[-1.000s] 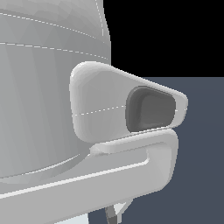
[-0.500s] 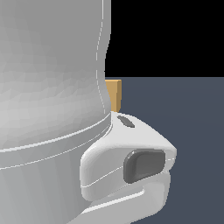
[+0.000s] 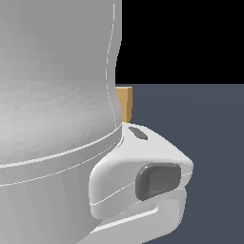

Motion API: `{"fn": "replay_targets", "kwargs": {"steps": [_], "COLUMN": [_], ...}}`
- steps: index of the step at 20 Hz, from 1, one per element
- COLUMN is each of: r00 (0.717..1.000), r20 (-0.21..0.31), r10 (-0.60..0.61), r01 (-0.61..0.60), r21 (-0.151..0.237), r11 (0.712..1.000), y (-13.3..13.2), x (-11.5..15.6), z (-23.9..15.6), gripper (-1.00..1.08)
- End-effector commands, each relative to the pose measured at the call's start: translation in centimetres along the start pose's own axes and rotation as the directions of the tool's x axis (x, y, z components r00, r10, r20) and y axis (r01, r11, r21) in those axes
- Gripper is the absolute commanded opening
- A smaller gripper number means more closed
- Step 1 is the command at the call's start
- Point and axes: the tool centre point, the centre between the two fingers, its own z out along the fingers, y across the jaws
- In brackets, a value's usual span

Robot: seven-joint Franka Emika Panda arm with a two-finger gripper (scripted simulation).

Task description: Insert the peg into the horizontal hole in a box.

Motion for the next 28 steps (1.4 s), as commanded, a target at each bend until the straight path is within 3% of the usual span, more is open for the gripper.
{"fn": "replay_targets", "kwargs": {"steps": [1,7,13,28], "r00": [1.000,1.000,0.999,0.978], "r20": [0.000,0.000,0.000,0.000], "r10": [0.000,0.010,0.044,0.211], "r01": [0.000,-0.010,-0.044,-0.211], "r21": [0.000,0.000,0.000,0.000], "r11": [1.000,1.000,0.999,0.978], "y": [0.0,-0.1,-0.5,-0.9], "x": [0.0,0.8,3.1,15.1], "z": [0.0,-0.1,-0.3,-1.6], "gripper": [-1.00,-1.00,-1.00,-1.00]}}
